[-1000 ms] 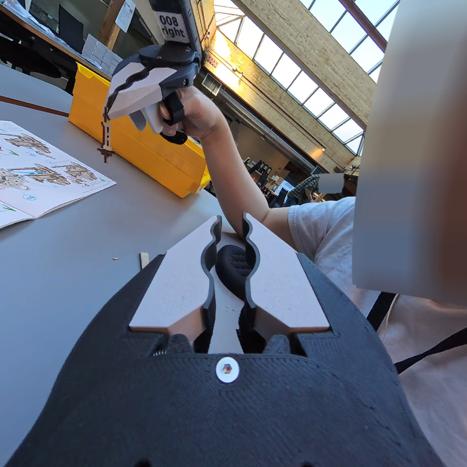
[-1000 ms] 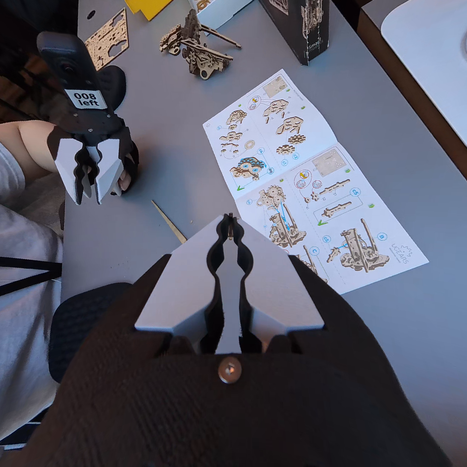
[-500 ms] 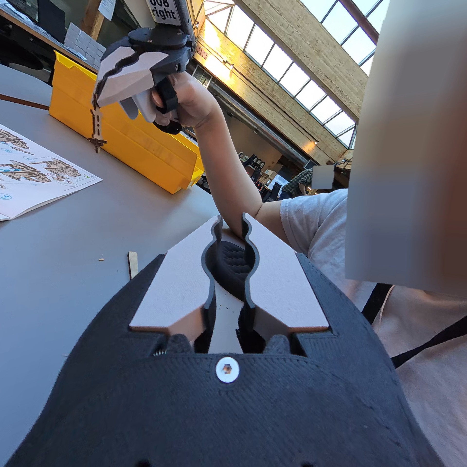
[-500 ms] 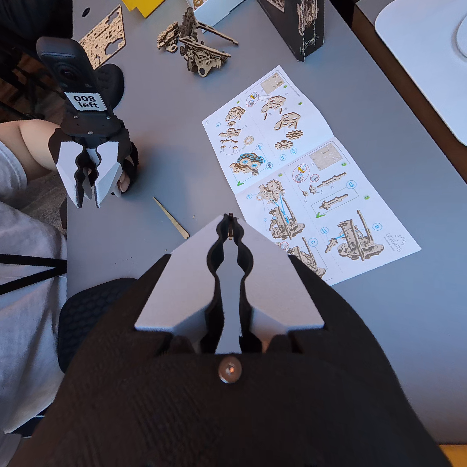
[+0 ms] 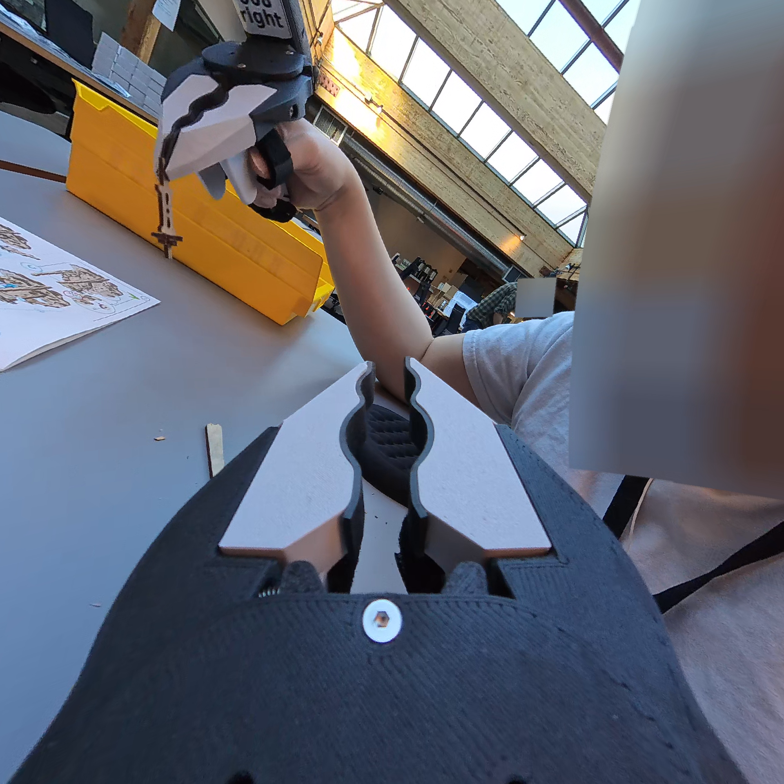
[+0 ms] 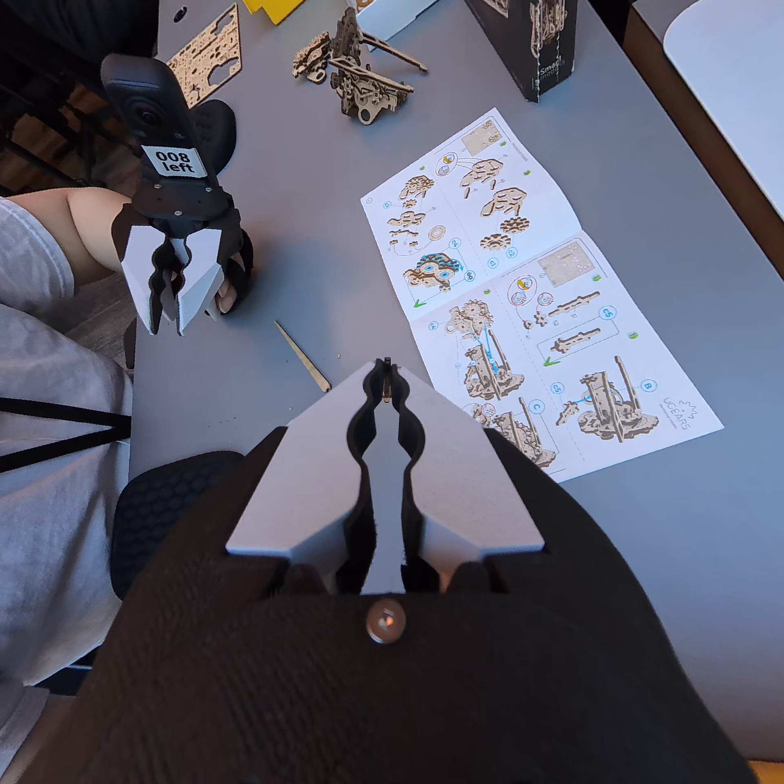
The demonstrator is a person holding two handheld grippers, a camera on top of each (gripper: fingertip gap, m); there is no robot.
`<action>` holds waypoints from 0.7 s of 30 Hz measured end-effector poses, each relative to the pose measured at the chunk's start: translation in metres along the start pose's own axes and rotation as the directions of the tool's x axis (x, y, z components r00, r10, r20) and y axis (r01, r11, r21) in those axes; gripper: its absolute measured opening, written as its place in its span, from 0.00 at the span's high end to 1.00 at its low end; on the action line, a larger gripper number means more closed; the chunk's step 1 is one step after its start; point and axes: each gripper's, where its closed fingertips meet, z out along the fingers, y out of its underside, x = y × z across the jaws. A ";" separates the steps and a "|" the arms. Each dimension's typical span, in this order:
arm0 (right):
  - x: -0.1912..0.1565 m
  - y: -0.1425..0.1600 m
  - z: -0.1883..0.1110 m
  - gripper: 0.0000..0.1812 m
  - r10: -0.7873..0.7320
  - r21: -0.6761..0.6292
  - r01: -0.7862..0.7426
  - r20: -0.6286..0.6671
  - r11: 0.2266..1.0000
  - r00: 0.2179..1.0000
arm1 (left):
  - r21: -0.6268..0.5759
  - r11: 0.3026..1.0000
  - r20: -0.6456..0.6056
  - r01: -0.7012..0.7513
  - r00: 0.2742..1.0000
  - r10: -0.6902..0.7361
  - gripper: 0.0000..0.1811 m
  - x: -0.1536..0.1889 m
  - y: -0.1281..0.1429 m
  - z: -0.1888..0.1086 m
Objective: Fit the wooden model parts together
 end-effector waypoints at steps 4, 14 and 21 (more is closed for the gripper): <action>-0.001 -0.002 -0.003 1.00 -0.004 0.015 0.004 0.002 1.000 1.000 | -0.004 1.000 -0.002 -0.002 1.000 0.002 0.94 0.001 0.000 0.000; -0.014 -0.003 -0.001 1.00 -0.033 0.015 0.032 0.072 0.999 0.997 | -0.005 1.000 -0.008 -0.003 1.000 0.003 0.95 0.002 0.001 0.001; -0.019 -0.003 -0.002 1.00 -0.074 0.016 0.073 0.083 0.997 0.994 | -0.007 1.000 -0.011 -0.004 1.000 0.004 0.95 0.003 0.001 0.001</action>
